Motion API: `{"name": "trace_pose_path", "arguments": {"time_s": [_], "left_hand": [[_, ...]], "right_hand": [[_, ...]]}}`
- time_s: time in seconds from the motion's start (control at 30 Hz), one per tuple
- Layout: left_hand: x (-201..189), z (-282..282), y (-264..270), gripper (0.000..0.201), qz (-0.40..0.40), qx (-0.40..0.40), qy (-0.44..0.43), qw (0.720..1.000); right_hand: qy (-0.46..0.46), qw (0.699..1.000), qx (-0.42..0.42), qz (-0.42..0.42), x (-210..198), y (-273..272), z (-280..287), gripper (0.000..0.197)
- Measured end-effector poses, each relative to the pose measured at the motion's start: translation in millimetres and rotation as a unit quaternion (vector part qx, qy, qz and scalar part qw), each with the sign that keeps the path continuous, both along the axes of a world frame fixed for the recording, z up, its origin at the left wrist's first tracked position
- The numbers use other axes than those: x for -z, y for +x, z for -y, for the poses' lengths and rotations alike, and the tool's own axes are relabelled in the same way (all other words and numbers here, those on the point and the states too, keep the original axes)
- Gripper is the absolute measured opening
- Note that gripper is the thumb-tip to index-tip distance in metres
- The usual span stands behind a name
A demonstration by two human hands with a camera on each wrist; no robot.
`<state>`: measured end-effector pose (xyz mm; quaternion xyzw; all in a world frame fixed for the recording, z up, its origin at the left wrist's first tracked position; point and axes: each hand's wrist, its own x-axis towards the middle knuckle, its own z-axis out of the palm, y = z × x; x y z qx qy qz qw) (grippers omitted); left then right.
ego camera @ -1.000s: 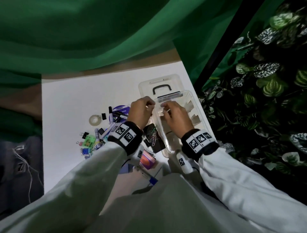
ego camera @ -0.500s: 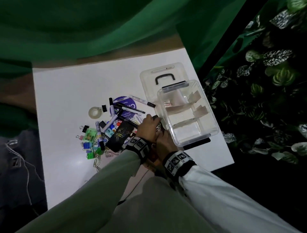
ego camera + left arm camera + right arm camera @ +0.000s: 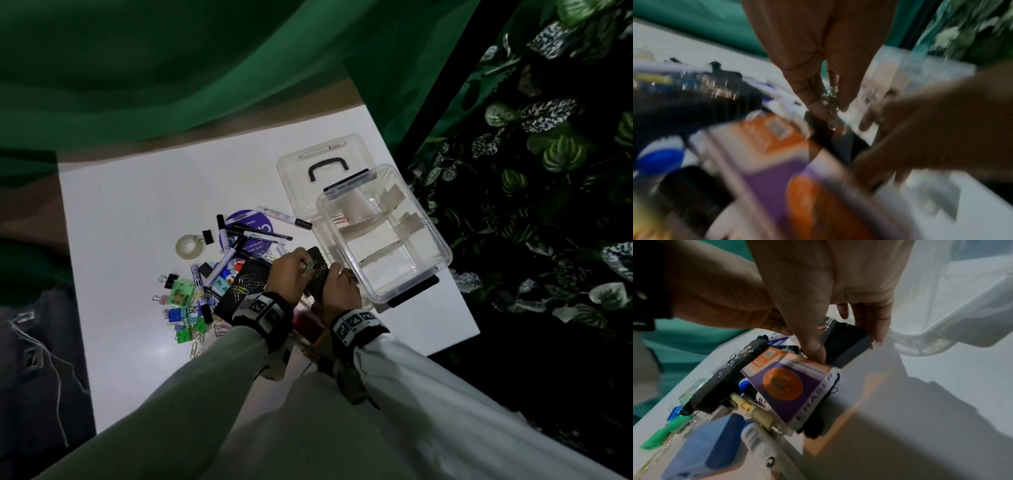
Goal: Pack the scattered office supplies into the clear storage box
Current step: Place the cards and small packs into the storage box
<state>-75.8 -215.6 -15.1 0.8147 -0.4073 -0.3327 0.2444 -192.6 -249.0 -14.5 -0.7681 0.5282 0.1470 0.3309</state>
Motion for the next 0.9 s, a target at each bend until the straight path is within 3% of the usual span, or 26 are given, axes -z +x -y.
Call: {"name": "trace_pose_path", "arguments": {"time_s": [0.07, 0.2, 0.3, 0.47, 0.57, 0.63, 0.7, 0.77, 0.83, 0.9], "left_hand": [[-29, 3, 3, 0.01, -0.027, -0.03, -0.042, 0.998], [-87, 42, 9, 0.012, -0.082, -0.047, -0.132, 0.987], [-104, 88, 12, 0.01, -0.082, -0.033, -0.134, 0.987], [-89, 117, 16, 0.019, 0.052, 0.106, -0.042, 0.992], [-83, 90, 20, 0.014, 0.104, 0.079, -0.116, 0.985], [-71, 61, 20, 0.008, 0.097, 0.038, -0.122, 0.987], [-52, 30, 18, 0.006, 0.057, 0.03, -0.06, 0.996], [-36, 7, 12, 0.018, 0.01, 0.043, -0.007, 0.999], [-28, -4, 7, 0.029, -0.036, 0.02, -0.014, 0.999], [-27, -5, 5, 0.025, -0.046, -0.01, -0.044, 0.998]], "right_hand": [[0.021, 1.0, 0.012, -0.013, 0, -2, 2, 0.068], [0.048, 0.999, 0.01, -0.013, 0, -4, 4, 0.046], [0.07, 0.998, 0.004, -0.001, -1, -6, 6, 0.041], [0.105, 0.993, 0.034, 0.034, -9, -13, 13, 0.045], [0.132, 0.986, 0.066, 0.083, -12, -14, 19, 0.043], [0.149, 0.978, 0.085, 0.121, -15, -14, 23, 0.039], [0.155, 0.974, 0.088, 0.137, -19, -12, 25, 0.038], [0.168, 0.967, 0.104, 0.159, -24, -10, 24, 0.038], [0.183, 0.958, 0.127, 0.179, -27, -7, 22, 0.035], [0.2, 0.945, 0.161, 0.204, -32, -6, 21, 0.027]]}}
